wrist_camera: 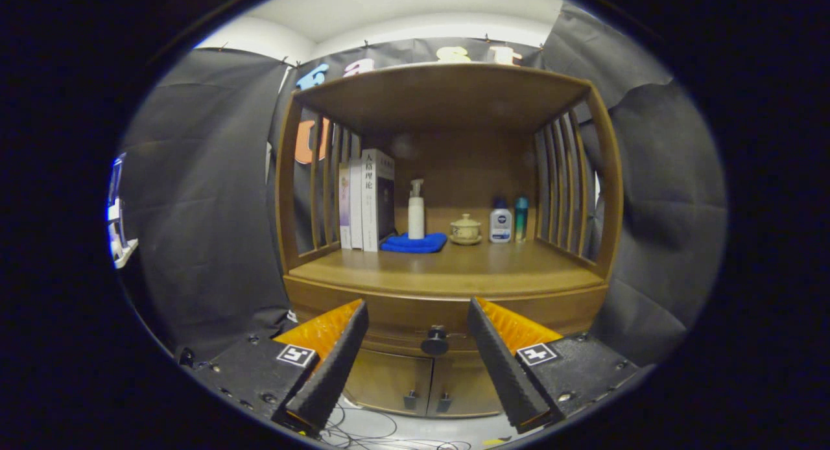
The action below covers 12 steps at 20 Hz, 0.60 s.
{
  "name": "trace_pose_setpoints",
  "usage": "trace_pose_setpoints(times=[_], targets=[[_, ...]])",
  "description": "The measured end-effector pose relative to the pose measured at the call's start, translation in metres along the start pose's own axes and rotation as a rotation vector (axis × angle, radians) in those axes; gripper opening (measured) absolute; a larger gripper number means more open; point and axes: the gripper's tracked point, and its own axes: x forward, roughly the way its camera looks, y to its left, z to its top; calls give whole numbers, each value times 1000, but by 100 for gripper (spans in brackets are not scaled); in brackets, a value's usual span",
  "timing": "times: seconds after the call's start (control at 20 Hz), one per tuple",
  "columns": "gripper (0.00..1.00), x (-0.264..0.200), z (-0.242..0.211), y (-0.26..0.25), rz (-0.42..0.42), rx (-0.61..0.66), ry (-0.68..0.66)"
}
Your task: Pull open the drawer, take out the items inside it, and place them on the countertop above the cabinet.
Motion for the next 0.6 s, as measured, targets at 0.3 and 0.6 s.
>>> trace_pose_setpoints(times=[0.3,0.6], targets=[[79,51,-41,-18,-82,33,47],[65,83,-75,-27,-142,45,103]])
